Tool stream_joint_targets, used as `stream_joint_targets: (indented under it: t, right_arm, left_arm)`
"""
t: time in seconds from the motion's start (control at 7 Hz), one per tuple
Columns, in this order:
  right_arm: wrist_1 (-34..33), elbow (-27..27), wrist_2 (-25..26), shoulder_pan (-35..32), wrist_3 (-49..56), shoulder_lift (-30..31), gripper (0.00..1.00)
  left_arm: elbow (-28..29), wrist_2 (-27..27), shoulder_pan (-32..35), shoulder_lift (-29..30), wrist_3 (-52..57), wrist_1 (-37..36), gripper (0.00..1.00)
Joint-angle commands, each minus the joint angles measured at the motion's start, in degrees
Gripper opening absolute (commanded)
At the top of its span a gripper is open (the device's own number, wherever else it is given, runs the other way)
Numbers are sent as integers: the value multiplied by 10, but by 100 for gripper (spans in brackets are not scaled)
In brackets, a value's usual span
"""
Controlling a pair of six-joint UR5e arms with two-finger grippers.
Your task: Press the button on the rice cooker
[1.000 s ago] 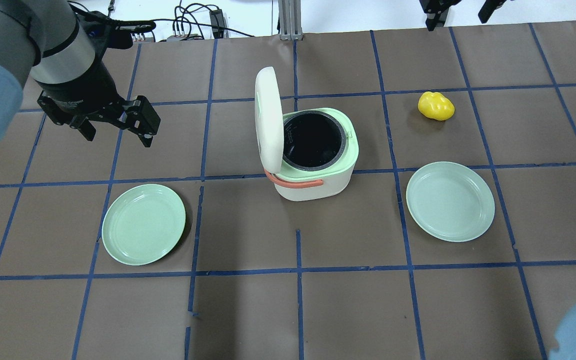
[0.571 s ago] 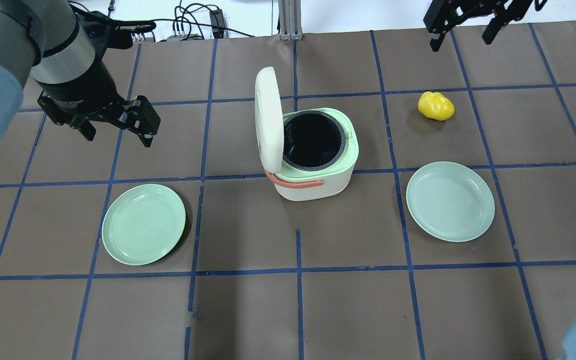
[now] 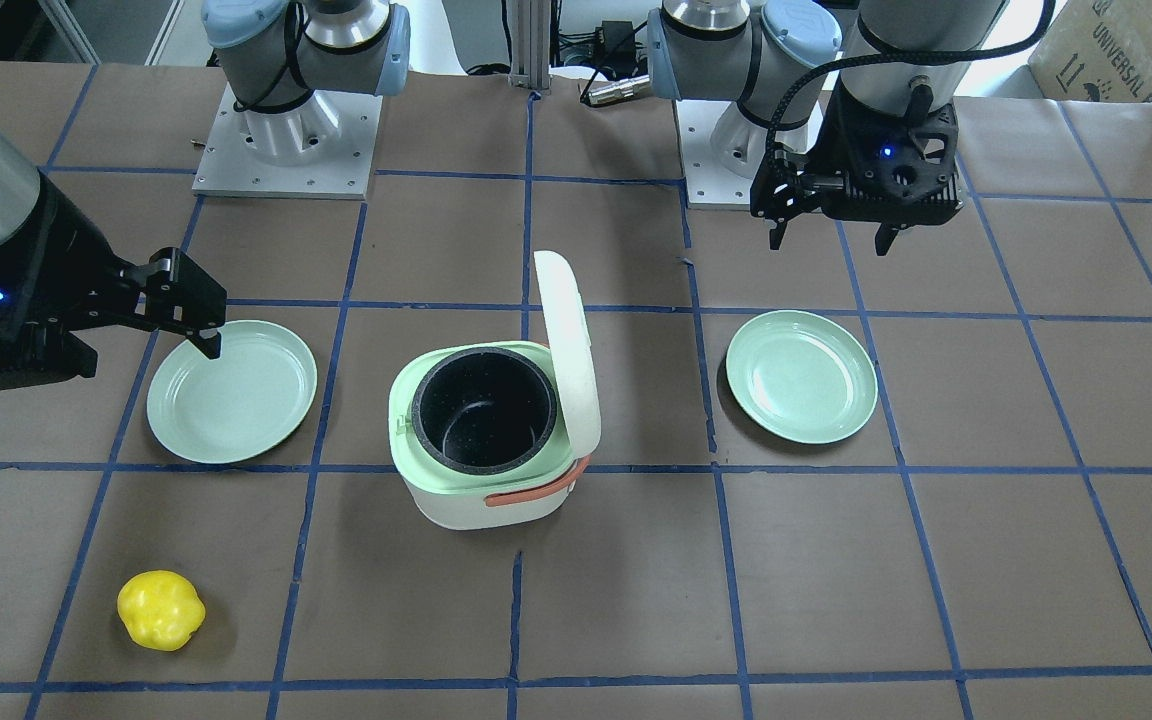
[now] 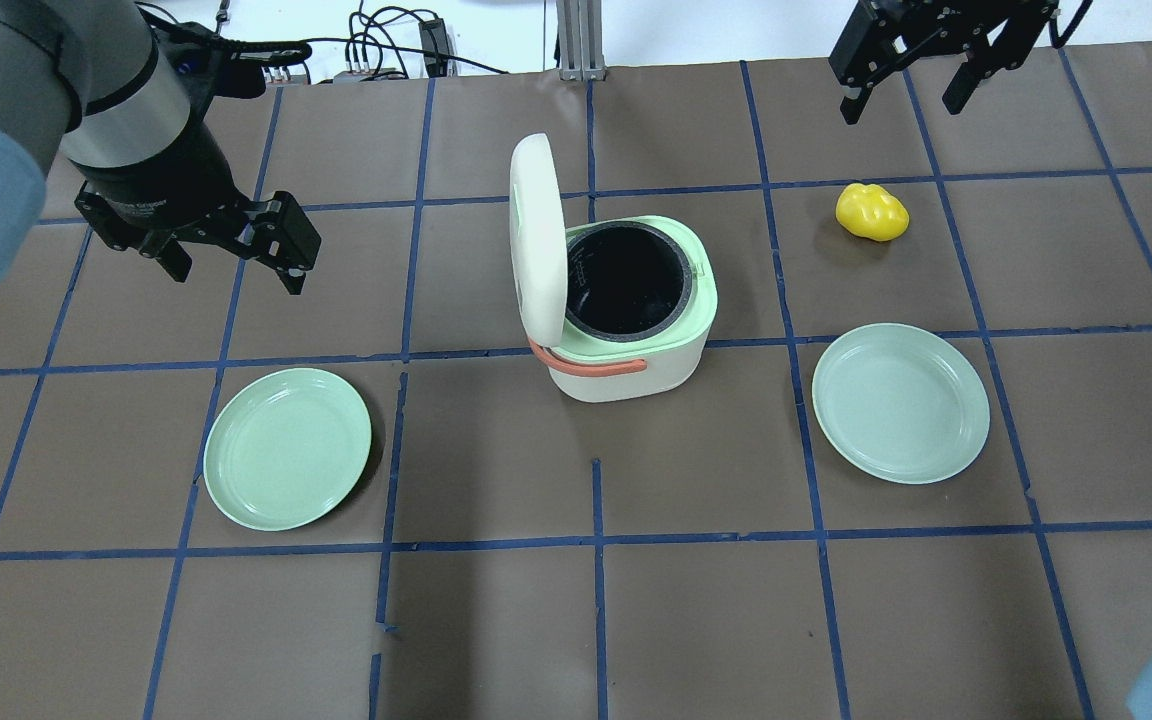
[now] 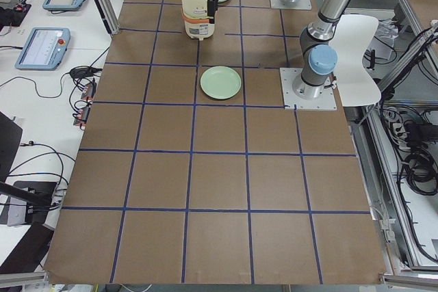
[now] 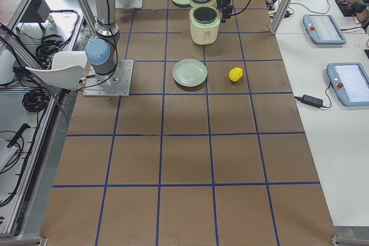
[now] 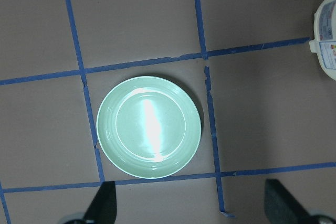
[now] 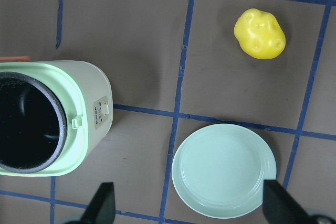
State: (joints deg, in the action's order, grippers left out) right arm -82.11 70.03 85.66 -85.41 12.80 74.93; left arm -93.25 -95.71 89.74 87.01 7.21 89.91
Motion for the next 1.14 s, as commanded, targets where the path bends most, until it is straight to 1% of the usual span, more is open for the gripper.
stream_joint_targets:
  t: [0.0,0.29,0.57,1.0]
  right_arm:
    - [-1,1,-1,0,0,1,100]
    - [-11,1,9,0,2,2,100]
    - [-46,1,12,0,-4,3,100]
    - [-47,-2,21,0,-22,2,100]
  left_arm:
    - [0,0,0,0,0,0,100]
    - [0,0,0,0,0,0,100]
    - [0,1,0,0,0,0,100]
    - [0,0,0,0,0,0,100]
